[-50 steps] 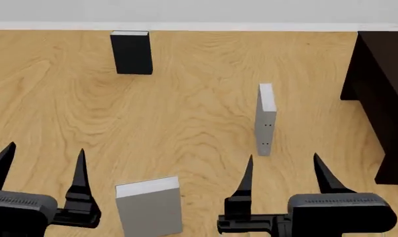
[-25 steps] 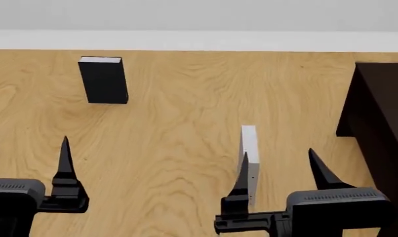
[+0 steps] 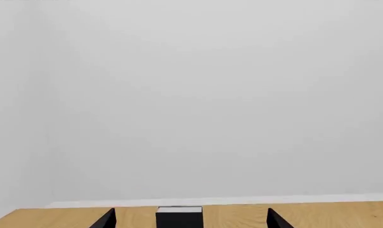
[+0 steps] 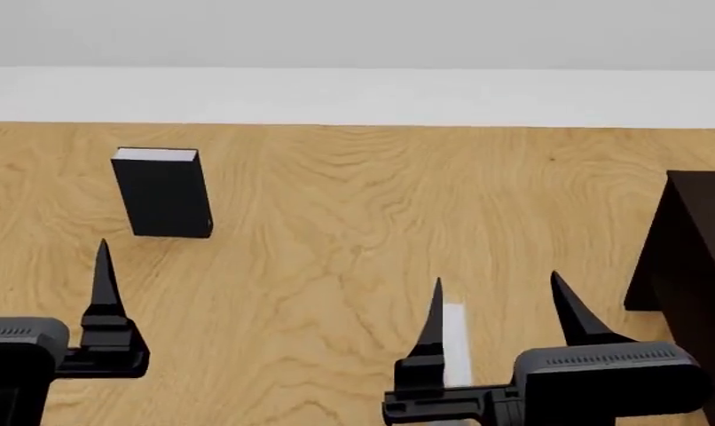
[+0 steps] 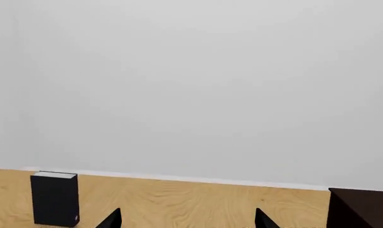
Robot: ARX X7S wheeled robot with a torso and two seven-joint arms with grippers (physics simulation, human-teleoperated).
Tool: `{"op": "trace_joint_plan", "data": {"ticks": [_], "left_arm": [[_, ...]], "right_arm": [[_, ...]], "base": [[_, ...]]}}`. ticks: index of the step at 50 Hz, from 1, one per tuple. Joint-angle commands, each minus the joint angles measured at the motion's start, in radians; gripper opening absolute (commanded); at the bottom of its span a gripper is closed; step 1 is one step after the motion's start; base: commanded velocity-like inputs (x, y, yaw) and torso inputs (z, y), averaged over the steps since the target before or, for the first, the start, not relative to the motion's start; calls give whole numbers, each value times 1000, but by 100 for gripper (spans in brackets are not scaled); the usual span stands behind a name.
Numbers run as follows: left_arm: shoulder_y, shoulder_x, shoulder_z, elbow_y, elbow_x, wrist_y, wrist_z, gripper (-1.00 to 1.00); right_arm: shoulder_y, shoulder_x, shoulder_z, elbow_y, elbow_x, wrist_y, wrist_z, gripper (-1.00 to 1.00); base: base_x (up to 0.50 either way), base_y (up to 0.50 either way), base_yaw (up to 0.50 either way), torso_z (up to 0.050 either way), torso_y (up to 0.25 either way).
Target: Pick up the book on the right and place it on the cabinet shelf.
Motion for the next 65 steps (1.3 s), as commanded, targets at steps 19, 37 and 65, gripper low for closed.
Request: {"op": "trace_joint_plan", "data": {"ticks": [19, 37, 65], "left_arm": [[5, -19, 12, 10, -28, 6, -24, 100], [3, -32, 14, 12, -44, 2, -40, 100], [0, -56, -46, 92, -128, -53, -55, 100]], "right_arm": [[6, 15, -19, 18, 20, 13, 12, 100], [103, 46, -33, -92, 114, 325, 46, 100], [1011, 128, -92, 629, 1323, 1176, 949, 100]], "base": [[88, -136, 0, 0, 0], [64, 0, 0, 0, 1], [0, 0, 0, 0, 0]]}}
